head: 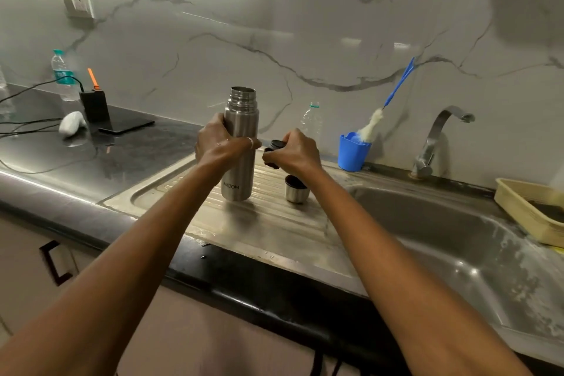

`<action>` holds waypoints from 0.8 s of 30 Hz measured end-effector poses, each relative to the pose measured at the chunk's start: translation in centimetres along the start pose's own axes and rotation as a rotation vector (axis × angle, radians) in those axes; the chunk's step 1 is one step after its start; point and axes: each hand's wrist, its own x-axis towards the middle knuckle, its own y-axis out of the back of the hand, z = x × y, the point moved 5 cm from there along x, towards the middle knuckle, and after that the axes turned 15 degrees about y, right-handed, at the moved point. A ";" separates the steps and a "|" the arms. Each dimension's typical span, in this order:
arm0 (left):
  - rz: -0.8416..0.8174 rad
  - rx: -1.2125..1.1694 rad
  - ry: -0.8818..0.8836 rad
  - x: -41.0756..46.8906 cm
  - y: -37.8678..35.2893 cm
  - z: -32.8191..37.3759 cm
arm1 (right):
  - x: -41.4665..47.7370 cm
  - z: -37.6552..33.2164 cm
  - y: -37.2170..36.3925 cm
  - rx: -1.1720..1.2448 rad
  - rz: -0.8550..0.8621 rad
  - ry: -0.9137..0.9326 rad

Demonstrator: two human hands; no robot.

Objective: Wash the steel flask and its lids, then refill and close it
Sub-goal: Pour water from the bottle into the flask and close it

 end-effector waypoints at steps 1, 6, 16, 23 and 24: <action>-0.002 0.008 0.002 -0.3 -0.3 0.0 | 0.2 -0.1 0.8 0.023 0.007 0.008; -0.021 0.007 0.010 -1.0 -1.8 -0.3 | 1.2 -0.8 3.8 0.253 0.068 0.086; -0.039 0.009 0.001 -1.7 -3.1 -0.4 | 3.0 -2.8 7.5 0.548 0.040 0.141; -0.034 0.032 -0.017 -1.4 -3.4 -0.3 | 4.7 -5.1 8.6 0.423 -0.026 0.242; -0.033 0.029 -0.018 -1.3 -3.4 -0.3 | 5.0 -5.5 8.7 0.392 -0.048 0.263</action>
